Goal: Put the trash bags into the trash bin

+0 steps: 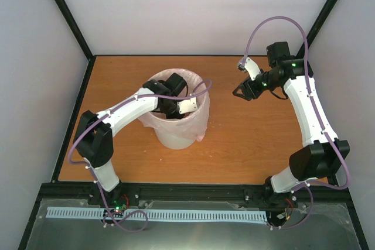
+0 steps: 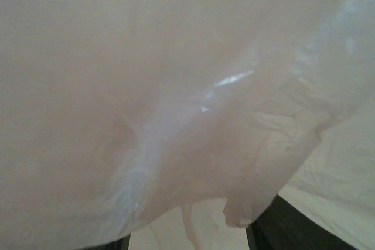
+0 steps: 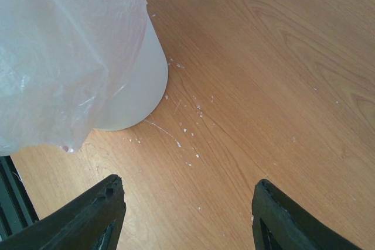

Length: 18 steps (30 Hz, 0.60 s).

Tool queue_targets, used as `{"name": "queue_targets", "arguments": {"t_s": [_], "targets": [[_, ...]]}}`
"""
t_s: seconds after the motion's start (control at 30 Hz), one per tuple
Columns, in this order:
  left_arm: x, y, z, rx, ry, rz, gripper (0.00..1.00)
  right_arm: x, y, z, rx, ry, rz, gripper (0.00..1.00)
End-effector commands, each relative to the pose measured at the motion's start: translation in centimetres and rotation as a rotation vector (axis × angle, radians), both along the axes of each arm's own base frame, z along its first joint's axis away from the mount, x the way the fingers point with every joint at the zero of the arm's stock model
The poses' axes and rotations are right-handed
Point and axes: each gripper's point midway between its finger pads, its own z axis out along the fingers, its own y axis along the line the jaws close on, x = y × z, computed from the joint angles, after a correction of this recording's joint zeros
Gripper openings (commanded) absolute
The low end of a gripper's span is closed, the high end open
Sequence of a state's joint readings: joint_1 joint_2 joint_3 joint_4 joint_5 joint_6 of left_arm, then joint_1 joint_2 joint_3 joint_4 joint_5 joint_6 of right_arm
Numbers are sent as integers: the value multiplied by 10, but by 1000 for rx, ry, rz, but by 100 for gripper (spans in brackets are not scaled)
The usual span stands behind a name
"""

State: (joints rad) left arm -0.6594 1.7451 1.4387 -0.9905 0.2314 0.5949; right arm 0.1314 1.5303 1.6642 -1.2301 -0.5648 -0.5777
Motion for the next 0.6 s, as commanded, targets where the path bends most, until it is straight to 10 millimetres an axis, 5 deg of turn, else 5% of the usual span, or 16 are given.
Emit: {"name": "queue_targets", "arguments": {"t_s": [0.0,0.1,0.17,0.4,0.57], "targets": [[-5,-9,19,-76,-3,6,53,-3,3,9,22,-21,4,60],[-15,1,-8,-21,50,16,53,-2,4,12,29,-25,3,60],[-16,3,-9,-19,47,19,53,-1,4,14,29,-30,3,60],[-4,-6,35,-83,-41,26,56,-3,4,12,29,-27,7,60],[0,-10,58,-114,-62,32,56,1,8,30,51,-64,17,60]]}}
